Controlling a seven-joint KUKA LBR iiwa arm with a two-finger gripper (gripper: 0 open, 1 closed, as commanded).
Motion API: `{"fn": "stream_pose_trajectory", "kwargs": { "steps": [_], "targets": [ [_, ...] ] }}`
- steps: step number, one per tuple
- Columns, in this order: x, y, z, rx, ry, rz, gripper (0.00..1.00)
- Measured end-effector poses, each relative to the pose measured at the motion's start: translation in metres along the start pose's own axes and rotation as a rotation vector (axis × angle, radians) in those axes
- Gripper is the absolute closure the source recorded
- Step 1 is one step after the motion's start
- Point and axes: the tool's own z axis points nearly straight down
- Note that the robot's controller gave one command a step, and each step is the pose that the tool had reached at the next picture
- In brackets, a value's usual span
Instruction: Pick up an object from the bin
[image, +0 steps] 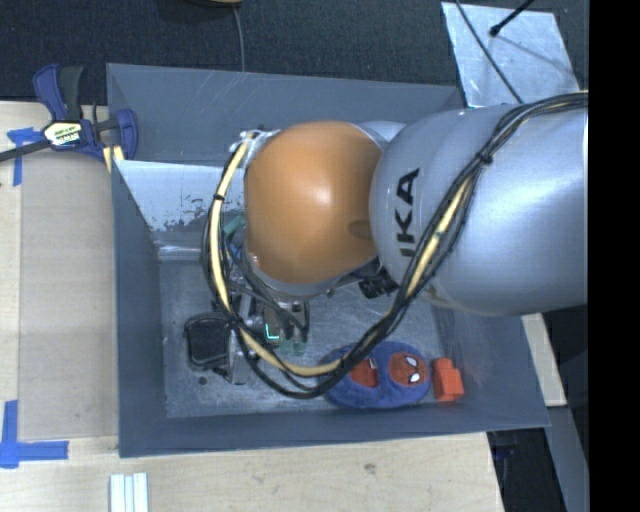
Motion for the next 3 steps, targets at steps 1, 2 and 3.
{"fn": "stream_pose_trajectory", "kwargs": {
  "steps": [1,2,3],
  "targets": [
    [-0.047,-0.021,0.111,0.002,-0.001,0.061,0.00],
    [-0.061,-0.020,0.162,-0.001,0.030,0.058,0.00],
    [-0.067,-0.026,0.165,-0.003,-0.005,0.066,1.00]
  ]
}}
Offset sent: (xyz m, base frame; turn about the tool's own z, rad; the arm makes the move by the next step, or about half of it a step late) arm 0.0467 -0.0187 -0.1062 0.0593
